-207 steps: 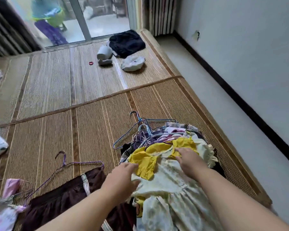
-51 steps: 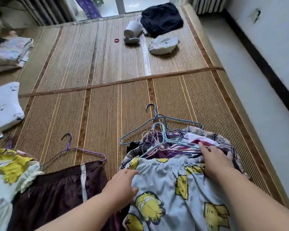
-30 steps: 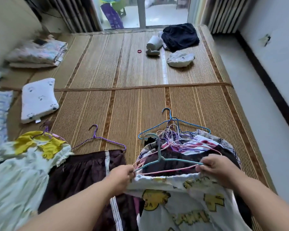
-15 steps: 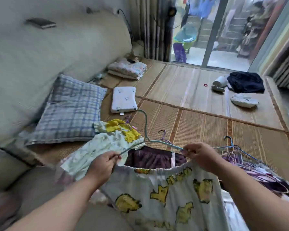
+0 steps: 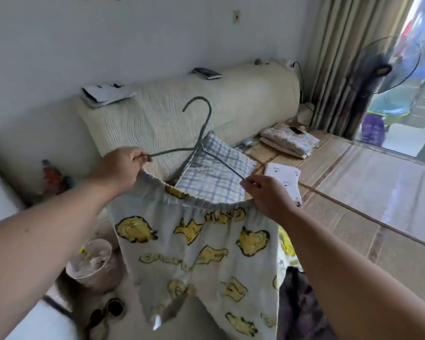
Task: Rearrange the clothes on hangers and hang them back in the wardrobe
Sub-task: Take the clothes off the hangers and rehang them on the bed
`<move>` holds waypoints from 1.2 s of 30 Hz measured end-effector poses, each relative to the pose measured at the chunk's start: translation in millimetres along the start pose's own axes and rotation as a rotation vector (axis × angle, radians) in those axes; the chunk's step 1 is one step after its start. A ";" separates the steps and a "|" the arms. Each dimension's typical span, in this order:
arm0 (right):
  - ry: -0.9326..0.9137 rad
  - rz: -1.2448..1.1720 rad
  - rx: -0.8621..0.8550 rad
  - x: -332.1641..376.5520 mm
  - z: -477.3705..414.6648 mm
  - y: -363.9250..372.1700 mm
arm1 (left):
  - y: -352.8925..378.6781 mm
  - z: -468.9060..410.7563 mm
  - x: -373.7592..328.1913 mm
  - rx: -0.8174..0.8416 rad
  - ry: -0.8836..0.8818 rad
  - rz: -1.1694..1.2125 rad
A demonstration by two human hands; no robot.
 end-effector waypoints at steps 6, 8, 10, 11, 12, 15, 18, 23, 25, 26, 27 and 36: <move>-0.028 -0.147 -0.058 49.9 -94.1 37.7 | -58.9 -86.4 22.1 -0.151 0.022 -0.102; -0.032 -0.175 -0.056 54.7 -131.4 54.6 | -60.2 -120.9 36.9 -0.176 0.015 -0.134; -0.037 -0.186 -0.060 52.7 -169.6 71.7 | -50.7 -155.2 54.4 -0.178 0.009 -0.153; -0.037 -0.192 -0.064 48.1 -191.0 81.4 | -42.7 -174.1 65.1 -0.177 0.004 -0.159; -0.033 -0.203 -0.059 41.5 -215.3 92.2 | -29.6 -196.6 77.4 -0.167 -0.003 -0.164; 0.011 -0.219 -0.017 9.8 -282.2 125.2 | 26.7 -260.5 113.1 -0.095 -0.034 -0.144; 0.083 -0.186 0.019 -35.3 -349.9 149.5 | 97.1 -325.3 145.4 -0.022 -0.068 -0.132; 0.216 -0.036 0.138 -125.5 -432.6 192.4 | 225.8 -398.4 183.7 0.196 -0.114 -0.135; 0.258 0.029 0.180 -164.5 -451.9 213.9 | 280.0 -416.1 200.3 0.294 -0.126 -0.152; 0.270 0.058 0.200 -184.1 -460.9 225.6 | 306.5 -425.3 209.2 0.326 -0.131 -0.159; 0.290 0.082 0.222 -206.0 -469.3 239.0 | 335.1 -433.5 219.0 0.360 -0.139 -0.167; 0.474 0.122 0.327 -340.5 -518.0 319.8 | 508.2 -477.3 268.3 0.505 -0.202 -0.279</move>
Point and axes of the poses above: each hand's wrist, its own z-axis away from the middle knuckle, its own y-axis out of the palm, x = y × z, the point moved 10 cm from there along -z, towards the middle knuckle, and after that the axes turned 2 degrees about z, right-handed, at the moved point
